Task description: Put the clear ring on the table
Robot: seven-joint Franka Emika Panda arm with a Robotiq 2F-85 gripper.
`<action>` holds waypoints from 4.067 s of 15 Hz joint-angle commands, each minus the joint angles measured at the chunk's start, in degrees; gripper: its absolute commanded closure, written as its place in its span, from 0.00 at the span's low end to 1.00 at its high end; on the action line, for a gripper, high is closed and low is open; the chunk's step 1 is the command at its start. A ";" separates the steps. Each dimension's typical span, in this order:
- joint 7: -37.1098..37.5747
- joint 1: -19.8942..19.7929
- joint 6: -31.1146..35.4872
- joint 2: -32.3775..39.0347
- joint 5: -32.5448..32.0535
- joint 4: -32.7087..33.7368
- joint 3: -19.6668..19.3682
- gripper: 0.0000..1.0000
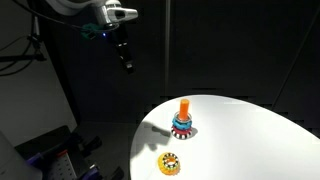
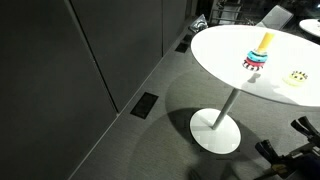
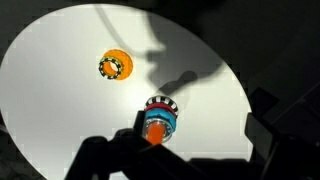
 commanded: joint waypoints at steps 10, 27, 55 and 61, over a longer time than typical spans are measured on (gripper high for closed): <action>-9.31 0.26 -0.98 22.07 2.46 19.02 -8.46 0.00; -11.22 -0.45 4.97 31.78 5.97 21.56 -12.97 0.00; -10.15 0.83 30.00 50.91 11.50 22.78 -15.45 0.00; -9.56 1.73 31.11 52.80 11.29 23.72 -15.97 0.00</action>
